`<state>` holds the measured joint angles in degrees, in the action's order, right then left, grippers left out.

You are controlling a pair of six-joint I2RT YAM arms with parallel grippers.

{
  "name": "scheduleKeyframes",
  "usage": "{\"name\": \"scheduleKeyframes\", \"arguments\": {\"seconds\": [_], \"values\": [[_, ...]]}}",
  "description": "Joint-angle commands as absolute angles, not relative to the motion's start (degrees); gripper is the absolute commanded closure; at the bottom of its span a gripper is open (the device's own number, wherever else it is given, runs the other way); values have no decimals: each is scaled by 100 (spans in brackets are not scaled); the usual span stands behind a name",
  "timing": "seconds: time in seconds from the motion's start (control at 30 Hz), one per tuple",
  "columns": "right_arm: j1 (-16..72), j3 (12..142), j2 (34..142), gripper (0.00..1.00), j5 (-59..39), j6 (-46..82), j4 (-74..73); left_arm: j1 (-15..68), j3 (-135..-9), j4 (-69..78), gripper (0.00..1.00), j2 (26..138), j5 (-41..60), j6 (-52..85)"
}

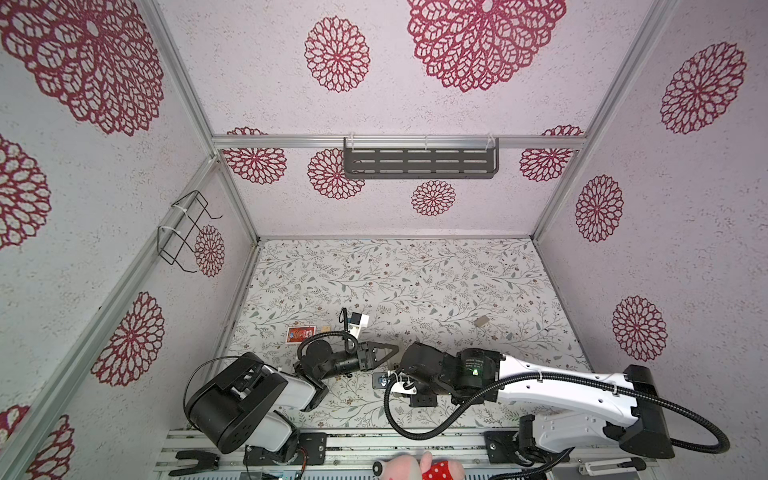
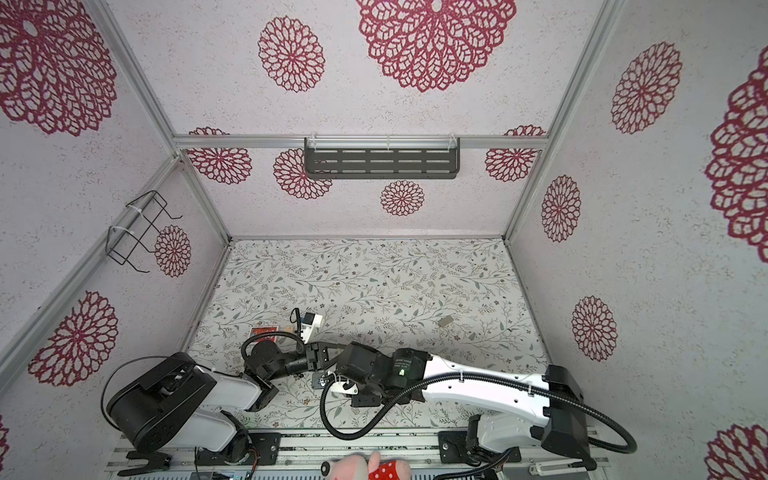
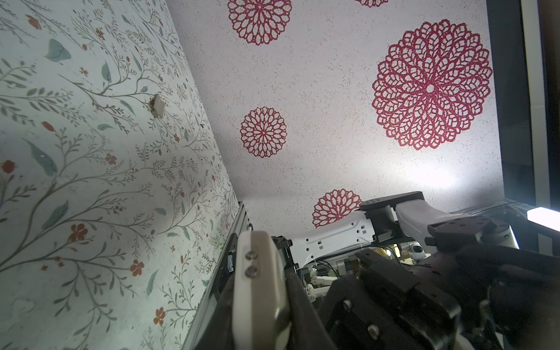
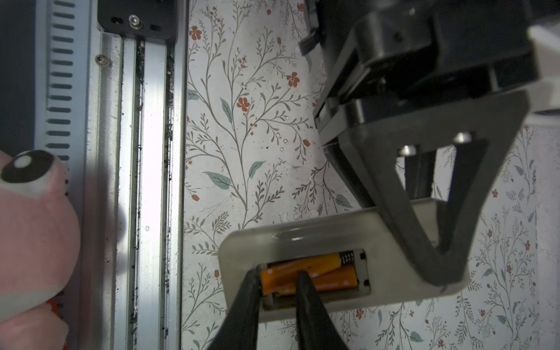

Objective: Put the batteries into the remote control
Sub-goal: 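Press the second battery down into the compartment with the right gripper fingers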

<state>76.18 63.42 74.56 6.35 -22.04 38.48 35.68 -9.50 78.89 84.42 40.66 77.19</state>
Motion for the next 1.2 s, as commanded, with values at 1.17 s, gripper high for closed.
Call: {"name": "scheduleKeyframes", "arguments": {"seconds": [1.17], "values": [[7638, 6311, 7637, 89, 1431, -2301, 3788, 3776, -1096, 8133, 100, 8429, 4166, 7682]]}}
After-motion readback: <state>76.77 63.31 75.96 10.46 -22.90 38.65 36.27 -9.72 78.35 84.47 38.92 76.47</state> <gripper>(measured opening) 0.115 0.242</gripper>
